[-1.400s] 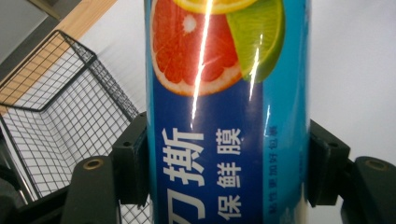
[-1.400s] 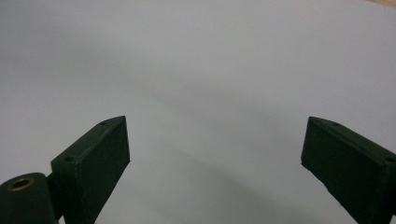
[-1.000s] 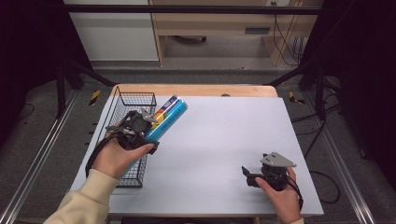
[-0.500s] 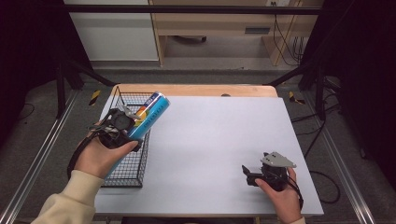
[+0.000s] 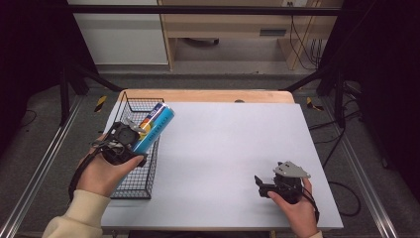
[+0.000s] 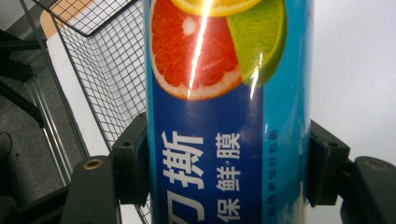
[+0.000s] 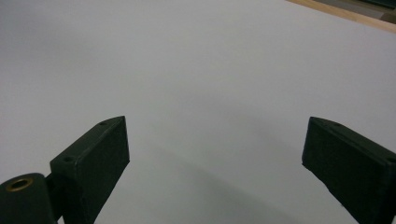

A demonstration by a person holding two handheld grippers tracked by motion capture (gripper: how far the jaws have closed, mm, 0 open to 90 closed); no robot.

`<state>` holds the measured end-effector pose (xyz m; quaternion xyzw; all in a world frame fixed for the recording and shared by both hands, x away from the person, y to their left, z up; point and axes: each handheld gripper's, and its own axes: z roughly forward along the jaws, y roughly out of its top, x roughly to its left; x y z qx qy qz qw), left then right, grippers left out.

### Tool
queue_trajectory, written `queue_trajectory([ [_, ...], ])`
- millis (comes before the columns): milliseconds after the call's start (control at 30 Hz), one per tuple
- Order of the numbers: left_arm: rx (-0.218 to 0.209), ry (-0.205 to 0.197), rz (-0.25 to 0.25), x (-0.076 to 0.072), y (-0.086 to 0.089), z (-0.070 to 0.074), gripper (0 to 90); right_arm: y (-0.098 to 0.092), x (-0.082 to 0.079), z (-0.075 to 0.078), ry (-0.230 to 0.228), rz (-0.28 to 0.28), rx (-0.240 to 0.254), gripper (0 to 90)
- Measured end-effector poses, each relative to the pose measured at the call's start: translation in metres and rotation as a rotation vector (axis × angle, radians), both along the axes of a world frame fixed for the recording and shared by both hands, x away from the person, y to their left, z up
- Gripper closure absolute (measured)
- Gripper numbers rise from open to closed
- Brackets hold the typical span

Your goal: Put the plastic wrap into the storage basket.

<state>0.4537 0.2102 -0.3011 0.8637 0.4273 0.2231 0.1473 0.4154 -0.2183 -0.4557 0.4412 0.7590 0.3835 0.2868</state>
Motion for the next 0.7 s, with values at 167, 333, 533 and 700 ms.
queue_trajectory([
  [167, 0.011, 0.002, 0.007, 0.003, 0.003, 0.003, 31.9, 0.000, 0.001, -0.001, 0.007, 0.005, -0.003, 7.8],
  [333, 0.017, 0.001, 0.010, 0.001, 0.005, 0.003, 31.9, -0.003, 0.000, -0.001, 0.011, -0.004, 0.006, 7.8],
  [533, 0.029, 0.045, 0.020, -0.001, 0.008, -0.001, 31.9, -0.001, 0.000, -0.001, 0.021, 0.002, 0.007, 7.8],
  [700, 0.007, 0.050, 0.046, 0.000, 0.013, -0.008, 31.9, -0.001, 0.000, -0.002, 0.028, 0.004, 0.006, 7.8],
])
